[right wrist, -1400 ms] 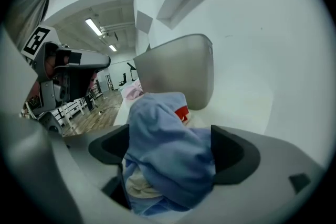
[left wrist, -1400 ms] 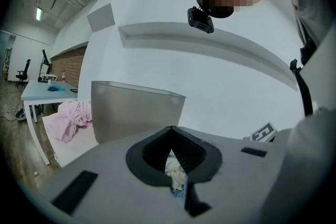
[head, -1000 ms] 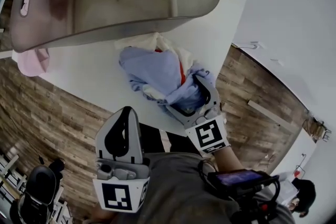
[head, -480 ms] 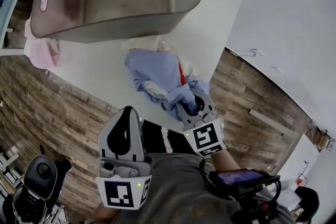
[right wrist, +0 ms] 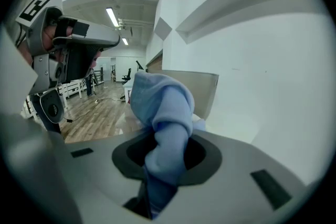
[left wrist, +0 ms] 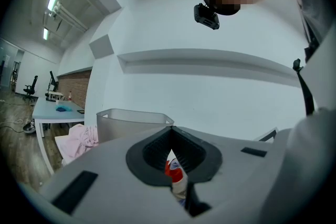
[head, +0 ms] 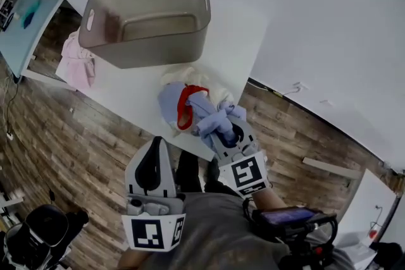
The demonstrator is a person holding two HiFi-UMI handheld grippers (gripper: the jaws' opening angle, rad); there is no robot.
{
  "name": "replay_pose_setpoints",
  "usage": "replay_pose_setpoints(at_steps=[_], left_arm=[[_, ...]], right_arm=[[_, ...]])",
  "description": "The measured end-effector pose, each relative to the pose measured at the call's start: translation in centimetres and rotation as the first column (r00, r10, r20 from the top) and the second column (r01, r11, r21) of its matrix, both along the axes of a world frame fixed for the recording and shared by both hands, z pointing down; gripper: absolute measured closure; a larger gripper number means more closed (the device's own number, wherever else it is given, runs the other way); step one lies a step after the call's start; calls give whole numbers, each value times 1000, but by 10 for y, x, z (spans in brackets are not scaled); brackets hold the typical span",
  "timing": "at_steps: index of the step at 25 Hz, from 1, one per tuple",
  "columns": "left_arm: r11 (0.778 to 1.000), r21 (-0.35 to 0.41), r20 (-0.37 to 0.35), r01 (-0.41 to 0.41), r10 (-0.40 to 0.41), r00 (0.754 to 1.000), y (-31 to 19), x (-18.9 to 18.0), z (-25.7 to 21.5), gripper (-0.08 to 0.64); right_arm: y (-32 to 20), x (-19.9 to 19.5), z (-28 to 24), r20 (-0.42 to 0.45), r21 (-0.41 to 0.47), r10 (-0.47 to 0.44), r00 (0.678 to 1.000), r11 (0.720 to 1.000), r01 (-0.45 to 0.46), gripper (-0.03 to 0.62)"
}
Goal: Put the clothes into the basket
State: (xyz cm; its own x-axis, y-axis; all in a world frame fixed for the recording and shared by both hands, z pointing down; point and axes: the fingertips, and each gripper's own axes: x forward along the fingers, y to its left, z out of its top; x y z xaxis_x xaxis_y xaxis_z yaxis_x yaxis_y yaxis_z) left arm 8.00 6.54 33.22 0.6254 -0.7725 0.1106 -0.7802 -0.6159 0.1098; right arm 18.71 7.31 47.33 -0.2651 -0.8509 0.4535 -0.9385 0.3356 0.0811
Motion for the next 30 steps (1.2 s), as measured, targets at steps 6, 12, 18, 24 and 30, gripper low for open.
replay_pose_setpoints(at_steps=[6,12,18,24,30], left_arm=[[993,113,-41,28,-24,999,35,0,-44,552],[979,195,-77,52,-37,996,69,1,-78,552],[965,253,-97,76,-53,994,82,6,-97,552],[958,276,-98,83,-58,994,87,9,-105,552],[958,275,-97,81,-57,994,82,9,-104,552]], right_arm=[[15,2,-62,-25,157,-24,999,987,27,497],[36,12,-113,-55,268,-22,998,963,36,499],[40,29,-162,-83,379,-12,996,924,43,499],[42,33,-195,-71,461,-10,997,886,42,499],[39,34,-205,-73,478,-10,997,877,44,499]])
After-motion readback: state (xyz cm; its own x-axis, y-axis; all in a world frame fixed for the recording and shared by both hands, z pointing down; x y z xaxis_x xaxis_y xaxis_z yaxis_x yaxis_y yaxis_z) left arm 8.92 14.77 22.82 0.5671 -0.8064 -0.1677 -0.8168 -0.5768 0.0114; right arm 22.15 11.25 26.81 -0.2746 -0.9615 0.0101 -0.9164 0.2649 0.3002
